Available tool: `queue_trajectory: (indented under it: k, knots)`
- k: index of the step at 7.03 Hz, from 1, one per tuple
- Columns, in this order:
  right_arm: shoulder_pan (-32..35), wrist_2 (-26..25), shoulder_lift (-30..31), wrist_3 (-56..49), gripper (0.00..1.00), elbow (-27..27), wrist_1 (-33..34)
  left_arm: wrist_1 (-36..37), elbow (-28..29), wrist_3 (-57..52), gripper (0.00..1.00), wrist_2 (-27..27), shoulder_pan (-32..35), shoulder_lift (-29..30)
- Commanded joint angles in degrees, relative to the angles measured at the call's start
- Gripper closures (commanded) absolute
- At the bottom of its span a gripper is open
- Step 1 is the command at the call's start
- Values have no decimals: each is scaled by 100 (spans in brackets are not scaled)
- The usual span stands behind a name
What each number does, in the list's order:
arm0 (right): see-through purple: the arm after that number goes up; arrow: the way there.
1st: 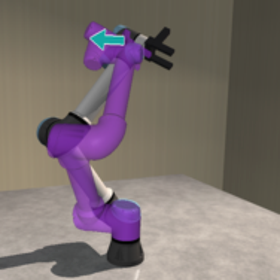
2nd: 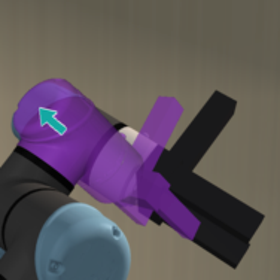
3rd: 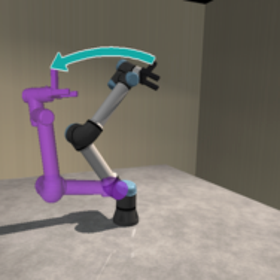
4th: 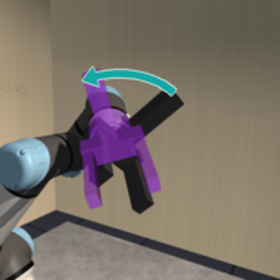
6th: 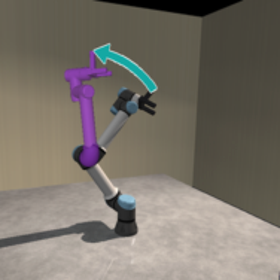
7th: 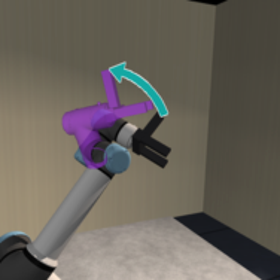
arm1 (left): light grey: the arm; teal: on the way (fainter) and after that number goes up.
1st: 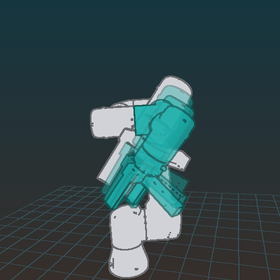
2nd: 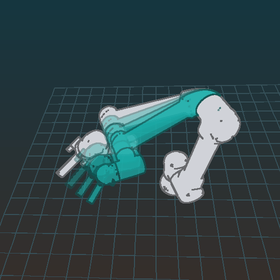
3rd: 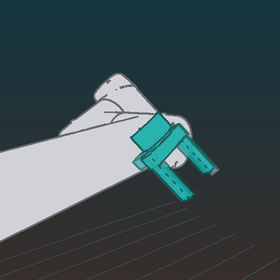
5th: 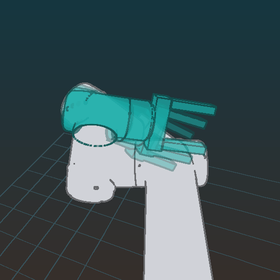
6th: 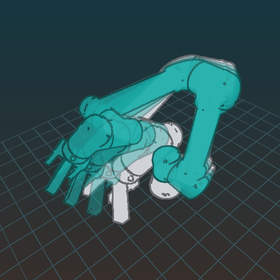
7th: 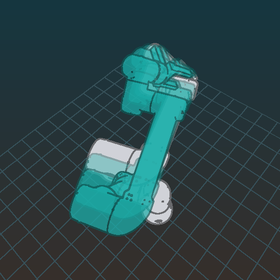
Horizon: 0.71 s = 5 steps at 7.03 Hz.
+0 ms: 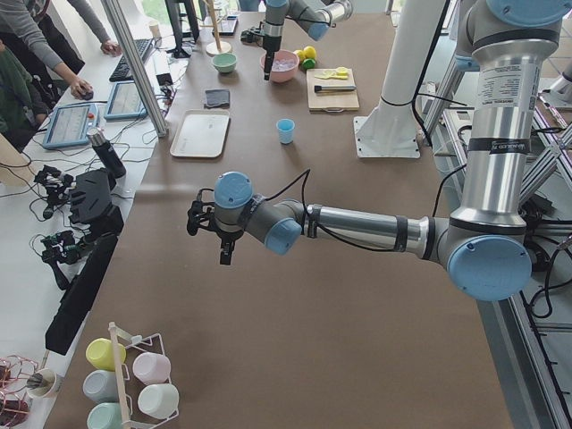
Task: Put ice and strawberries in cup
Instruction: 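Return the right gripper over the pink bowl of ice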
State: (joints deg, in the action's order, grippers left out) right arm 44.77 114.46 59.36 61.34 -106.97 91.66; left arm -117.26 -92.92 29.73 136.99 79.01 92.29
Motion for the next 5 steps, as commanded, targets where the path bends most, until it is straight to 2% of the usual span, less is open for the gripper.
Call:
queue_trajectory:
  k: [1,3,5]
  knots:
    - [749,618,854,-1303,0,-166,-34,2,-24,-3,3,3,0,-9]
    - [1094,639,1550,-2404,0,-167,-52,-7,-16,6,3,3,0,-9]
    - [1060,595,1789,-2382,0,-10,-113,2,2,-3,3,12,0,-9]
